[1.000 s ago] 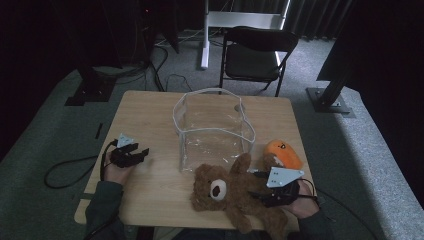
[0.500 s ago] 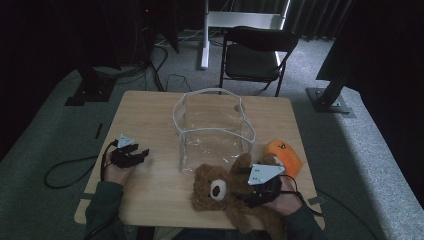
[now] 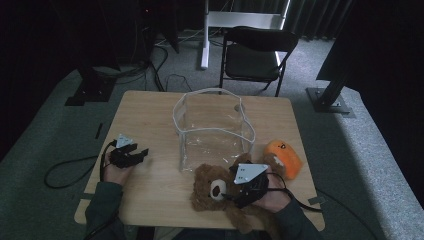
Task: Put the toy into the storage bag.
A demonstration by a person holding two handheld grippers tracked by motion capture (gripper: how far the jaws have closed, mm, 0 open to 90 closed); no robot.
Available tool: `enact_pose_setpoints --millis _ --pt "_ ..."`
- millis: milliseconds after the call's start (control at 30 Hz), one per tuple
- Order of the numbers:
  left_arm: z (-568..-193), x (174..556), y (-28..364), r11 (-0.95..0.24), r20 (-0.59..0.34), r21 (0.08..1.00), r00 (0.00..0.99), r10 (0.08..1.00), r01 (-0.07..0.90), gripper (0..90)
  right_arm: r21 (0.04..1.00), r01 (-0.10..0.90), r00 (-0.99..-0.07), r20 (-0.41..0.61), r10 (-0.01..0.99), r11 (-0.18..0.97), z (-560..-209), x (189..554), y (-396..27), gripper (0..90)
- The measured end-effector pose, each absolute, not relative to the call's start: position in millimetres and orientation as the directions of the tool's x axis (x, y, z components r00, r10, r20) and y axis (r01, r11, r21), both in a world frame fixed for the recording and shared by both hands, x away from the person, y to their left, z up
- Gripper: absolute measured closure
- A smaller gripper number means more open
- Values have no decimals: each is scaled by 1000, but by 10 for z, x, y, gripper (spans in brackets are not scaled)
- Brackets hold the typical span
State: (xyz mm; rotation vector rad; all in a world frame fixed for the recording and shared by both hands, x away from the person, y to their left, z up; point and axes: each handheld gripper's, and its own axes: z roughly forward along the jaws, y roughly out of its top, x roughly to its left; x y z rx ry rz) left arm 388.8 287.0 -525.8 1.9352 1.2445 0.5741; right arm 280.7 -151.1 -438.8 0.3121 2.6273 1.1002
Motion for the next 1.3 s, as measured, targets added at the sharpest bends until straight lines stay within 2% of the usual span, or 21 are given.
enact_pose_setpoints --millis 433,967,1300 --pt "-5264 3893 2853 -252 -21 783 429 903 568 433 634 118 -960 -125 252 764 -4709 2923 -1415 134" --pt "-5268 3893 2842 -251 -24 784 432 902 568 433 474 82 -953 -221 209 877 -4988 2963 -1190 90" --pt "-5275 3901 2822 -257 -24 779 437 899 572 433 476 124 -953 -186 238 870 -5030 3071 -1158 94"
